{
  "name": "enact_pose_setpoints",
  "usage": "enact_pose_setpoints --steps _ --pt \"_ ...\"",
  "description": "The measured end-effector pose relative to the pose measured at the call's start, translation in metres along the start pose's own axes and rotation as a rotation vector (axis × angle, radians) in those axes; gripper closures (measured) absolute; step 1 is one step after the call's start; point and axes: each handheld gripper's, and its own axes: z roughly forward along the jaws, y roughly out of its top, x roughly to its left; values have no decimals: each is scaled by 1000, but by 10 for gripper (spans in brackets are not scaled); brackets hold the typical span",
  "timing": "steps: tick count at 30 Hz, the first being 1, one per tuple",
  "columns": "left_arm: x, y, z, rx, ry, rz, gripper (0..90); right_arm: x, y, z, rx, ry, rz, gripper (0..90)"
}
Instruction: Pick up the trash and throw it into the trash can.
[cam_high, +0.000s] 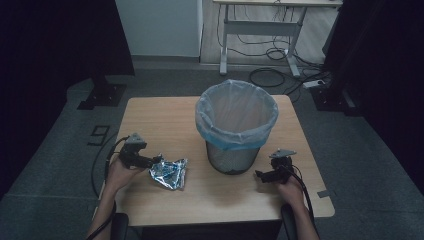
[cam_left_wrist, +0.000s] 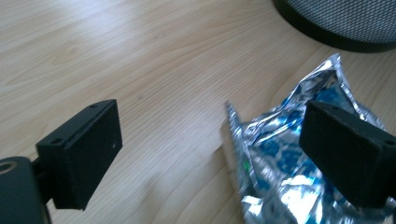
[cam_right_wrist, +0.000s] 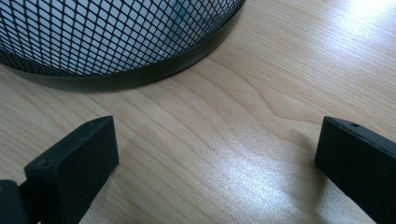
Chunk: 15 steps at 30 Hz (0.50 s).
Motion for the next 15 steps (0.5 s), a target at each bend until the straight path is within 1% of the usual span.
enact_pose_setpoints --steps 2,4,5,6,10,12,14,15 --pt "-3 2 6 5 -8 9 88 0 0 0 0 0 0 0" --pt "-5 2 14 13 -20 9 122 0 0 0 0 0 0 0" --pt "-5 1 16 21 -21 9 145 0 0 0 0 0 0 0" --pt "-5 0 17 29 -19 10 147 0 0 0 0 0 0 0" --pt "-3 -7 25 78 -14 17 206 0 0 0 0 0 0 0" --pt "-3 -11 27 101 -17 22 261 0 0 0 0 0 0 0" --pt "-2 -15 29 124 -30 25 344 0 0 0 0 0 0 0" --pt "-2 -16 30 129 -40 24 400 0 0 0 0 0 0 0"
